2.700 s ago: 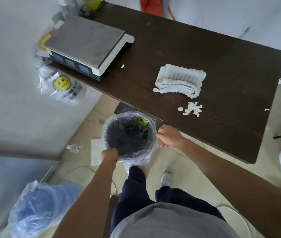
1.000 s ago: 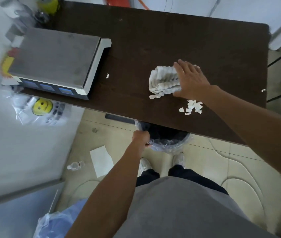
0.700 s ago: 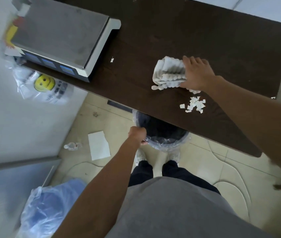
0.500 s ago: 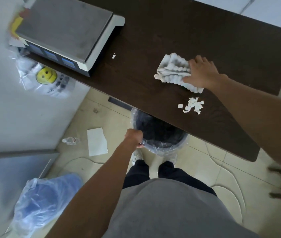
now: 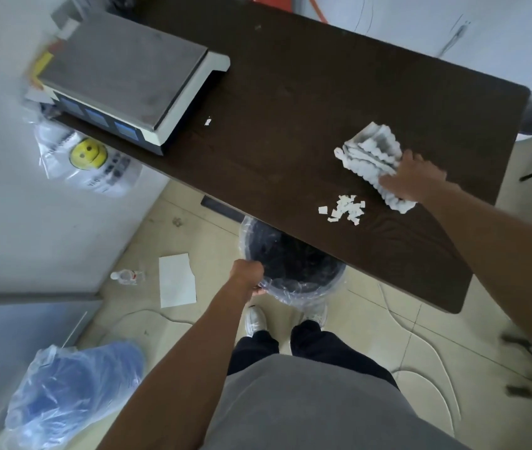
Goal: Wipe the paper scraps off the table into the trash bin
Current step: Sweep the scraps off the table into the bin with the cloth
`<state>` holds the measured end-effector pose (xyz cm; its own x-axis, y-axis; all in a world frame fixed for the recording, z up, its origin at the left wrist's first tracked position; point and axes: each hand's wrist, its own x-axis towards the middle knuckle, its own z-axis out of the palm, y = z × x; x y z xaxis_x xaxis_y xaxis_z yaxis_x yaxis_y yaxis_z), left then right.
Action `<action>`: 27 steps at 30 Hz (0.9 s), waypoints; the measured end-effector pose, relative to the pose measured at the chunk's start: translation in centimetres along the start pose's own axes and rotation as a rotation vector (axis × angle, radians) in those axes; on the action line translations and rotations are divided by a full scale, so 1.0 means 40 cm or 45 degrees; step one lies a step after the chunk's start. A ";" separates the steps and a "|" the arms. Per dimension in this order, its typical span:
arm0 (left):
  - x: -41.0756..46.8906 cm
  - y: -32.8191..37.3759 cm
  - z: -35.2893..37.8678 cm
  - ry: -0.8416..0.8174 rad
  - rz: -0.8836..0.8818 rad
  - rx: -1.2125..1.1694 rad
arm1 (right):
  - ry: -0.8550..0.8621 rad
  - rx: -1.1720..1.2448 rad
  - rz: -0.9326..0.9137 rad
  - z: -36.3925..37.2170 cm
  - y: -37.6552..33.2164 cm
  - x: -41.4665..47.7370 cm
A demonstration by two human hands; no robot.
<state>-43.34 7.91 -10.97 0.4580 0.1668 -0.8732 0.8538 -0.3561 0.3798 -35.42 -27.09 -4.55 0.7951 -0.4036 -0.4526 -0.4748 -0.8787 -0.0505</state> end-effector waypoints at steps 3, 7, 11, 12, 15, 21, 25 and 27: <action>0.003 0.005 -0.005 -0.025 -0.012 0.010 | -0.019 0.071 0.015 0.023 0.004 -0.021; 0.028 -0.004 -0.018 -0.046 0.006 0.021 | 0.009 0.061 0.059 0.053 -0.026 -0.061; 0.046 -0.016 -0.027 -0.048 0.030 0.042 | 0.007 0.014 0.078 0.075 -0.063 -0.113; 0.050 -0.018 -0.029 -0.055 0.032 0.036 | 0.007 0.001 0.083 0.081 -0.069 -0.123; 0.048 -0.023 -0.042 -0.084 0.039 0.065 | 0.011 -0.006 0.109 0.101 -0.088 -0.153; 0.063 -0.030 -0.082 -0.103 0.045 0.092 | 0.024 0.002 0.077 0.162 -0.146 -0.220; 0.075 -0.037 -0.086 -0.120 0.082 0.109 | 0.041 -0.006 0.007 0.197 -0.187 -0.272; 0.079 -0.042 -0.086 -0.127 0.082 0.103 | 0.052 -0.036 -0.027 0.217 -0.202 -0.298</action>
<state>-42.47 12.22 -13.33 0.4812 0.0505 -0.8751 0.7986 -0.4369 0.4139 -44.34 -12.95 -6.46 0.8199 -0.3944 -0.4151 -0.4472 -0.8938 -0.0342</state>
